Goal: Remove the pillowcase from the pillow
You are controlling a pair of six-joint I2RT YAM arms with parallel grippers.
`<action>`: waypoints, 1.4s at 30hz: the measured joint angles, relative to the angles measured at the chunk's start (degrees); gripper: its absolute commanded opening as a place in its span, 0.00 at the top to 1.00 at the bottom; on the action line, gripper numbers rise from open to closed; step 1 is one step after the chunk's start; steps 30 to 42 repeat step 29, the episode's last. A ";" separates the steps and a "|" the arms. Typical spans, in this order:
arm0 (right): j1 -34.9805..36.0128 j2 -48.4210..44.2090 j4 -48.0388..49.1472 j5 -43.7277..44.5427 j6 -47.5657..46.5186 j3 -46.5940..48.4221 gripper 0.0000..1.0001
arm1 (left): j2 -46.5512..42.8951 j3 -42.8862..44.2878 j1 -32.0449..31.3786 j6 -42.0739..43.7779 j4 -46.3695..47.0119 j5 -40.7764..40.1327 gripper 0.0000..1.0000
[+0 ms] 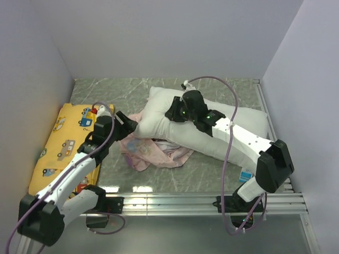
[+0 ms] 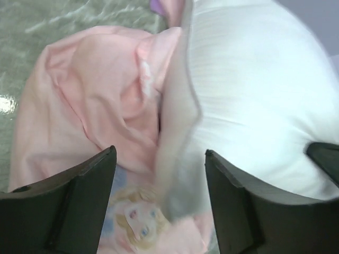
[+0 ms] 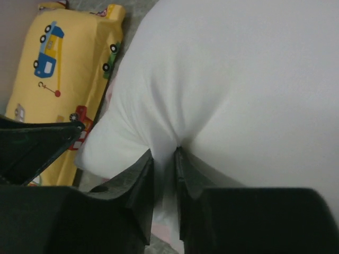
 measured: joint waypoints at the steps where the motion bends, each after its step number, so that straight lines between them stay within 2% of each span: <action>1: 0.04 -0.35 0.48 -0.07 0.24 -0.42 0.47 | -1.42 0.22 -0.07 0.42 -0.63 0.04 0.24; 4: 0.02 -2.91 1.57 0.20 0.42 -2.12 0.26 | -5.70 1.81 -0.46 2.67 -4.17 0.31 0.24; 6: 0.04 -5.73 0.94 0.96 0.02 -2.89 0.22 | -8.13 2.89 -0.81 4.24 -6.38 0.48 0.23; 13: -0.15 -22.38 -4.70 6.32 -2.23 -6.03 0.16 | -15.76 6.08 -1.16 10.23 -14.71 1.07 0.22; 17: -0.15 -33.88 -5.88 8.52 -2.84 -12.20 0.15 | -19.34 6.08 -1.16 12.44 -17.97 1.70 0.20; 21: -0.20 -41.22 -7.04 10.43 -3.06 -19.17 0.14 | -23.02 5.81 -1.16 13.40 -19.30 2.40 0.19; 27: -0.24 -42.86 -10.36 12.63 -3.13 -25.16 0.14 | -25.46 5.81 -1.16 13.86 -19.39 2.82 0.20; 42: -0.24 -42.58 -11.32 12.72 -3.28 -25.55 0.14 | -25.49 5.79 -1.16 14.01 -19.43 2.82 0.19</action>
